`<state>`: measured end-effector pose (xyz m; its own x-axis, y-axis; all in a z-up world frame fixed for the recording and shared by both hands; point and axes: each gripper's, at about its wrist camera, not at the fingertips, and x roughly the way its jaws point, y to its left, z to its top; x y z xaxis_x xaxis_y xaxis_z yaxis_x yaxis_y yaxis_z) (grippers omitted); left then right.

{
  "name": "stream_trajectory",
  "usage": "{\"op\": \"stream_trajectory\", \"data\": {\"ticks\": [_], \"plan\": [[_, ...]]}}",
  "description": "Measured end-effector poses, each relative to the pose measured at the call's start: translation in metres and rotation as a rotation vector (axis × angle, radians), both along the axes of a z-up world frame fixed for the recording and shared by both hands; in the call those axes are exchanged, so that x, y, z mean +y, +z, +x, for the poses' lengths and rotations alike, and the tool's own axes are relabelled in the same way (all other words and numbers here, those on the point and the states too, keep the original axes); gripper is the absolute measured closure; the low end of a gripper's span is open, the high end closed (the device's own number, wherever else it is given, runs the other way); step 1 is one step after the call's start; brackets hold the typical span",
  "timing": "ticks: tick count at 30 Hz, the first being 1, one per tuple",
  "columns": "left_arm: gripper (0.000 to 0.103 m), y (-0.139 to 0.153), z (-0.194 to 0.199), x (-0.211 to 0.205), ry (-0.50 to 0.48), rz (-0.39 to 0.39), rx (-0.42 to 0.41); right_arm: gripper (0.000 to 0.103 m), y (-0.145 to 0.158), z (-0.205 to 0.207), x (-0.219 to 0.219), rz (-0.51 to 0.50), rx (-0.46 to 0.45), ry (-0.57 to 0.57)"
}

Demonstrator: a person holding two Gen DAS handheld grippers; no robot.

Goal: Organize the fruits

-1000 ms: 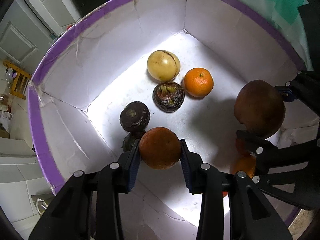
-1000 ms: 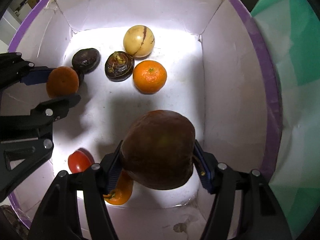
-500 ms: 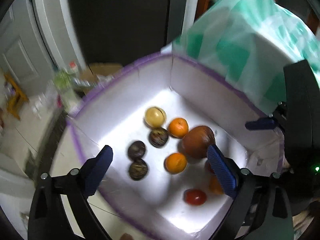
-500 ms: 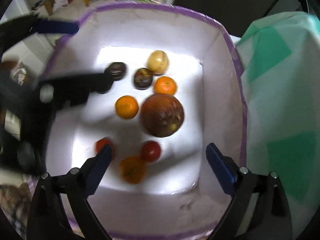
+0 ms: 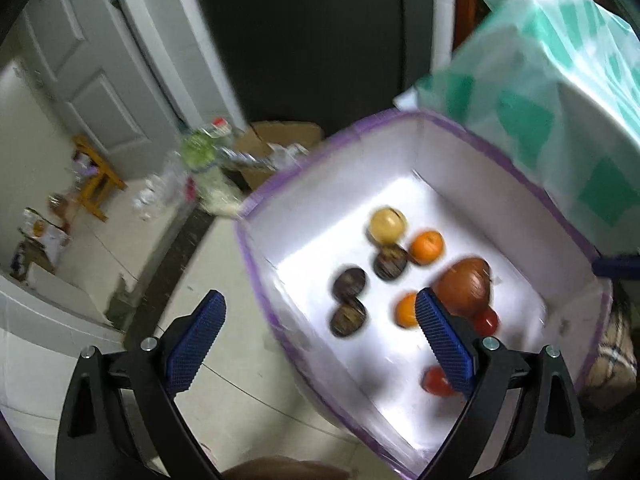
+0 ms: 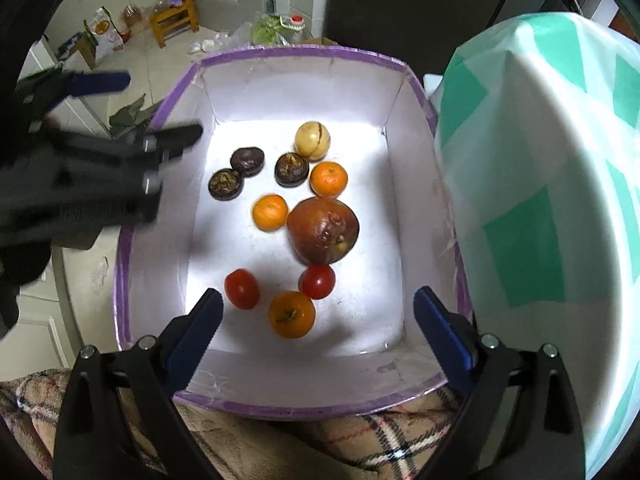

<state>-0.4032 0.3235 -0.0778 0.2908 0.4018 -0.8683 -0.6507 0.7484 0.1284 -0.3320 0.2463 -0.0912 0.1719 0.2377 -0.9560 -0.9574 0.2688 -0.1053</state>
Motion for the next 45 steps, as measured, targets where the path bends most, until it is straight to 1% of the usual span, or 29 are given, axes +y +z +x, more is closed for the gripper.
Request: {"op": "stream_trajectory", "data": {"ticks": [2,6,9,15,33,45], "plan": [[0.01,-0.008,0.001,-0.004,-0.009,-0.028,0.011,0.007,-0.008,0.001,0.004,-0.026,-0.003,-0.001],[0.01,-0.023,0.0,-0.013,-0.021,-0.056,0.034,0.007,-0.022,0.006,0.004,-0.069,0.004,-0.016],[0.01,-0.03,0.0,-0.016,-0.023,-0.065,0.041,0.007,-0.026,0.012,0.002,-0.072,0.014,-0.028],[0.01,-0.035,0.0,-0.014,-0.02,-0.083,0.048,0.007,-0.026,0.013,0.004,-0.076,0.018,-0.029],[0.01,-0.043,0.003,-0.014,-0.015,-0.095,0.066,0.007,-0.034,0.013,0.005,-0.09,0.024,-0.027],[0.01,-0.043,0.003,-0.011,-0.015,-0.1,0.061,0.007,-0.03,0.017,0.002,-0.057,0.022,-0.059]]}}
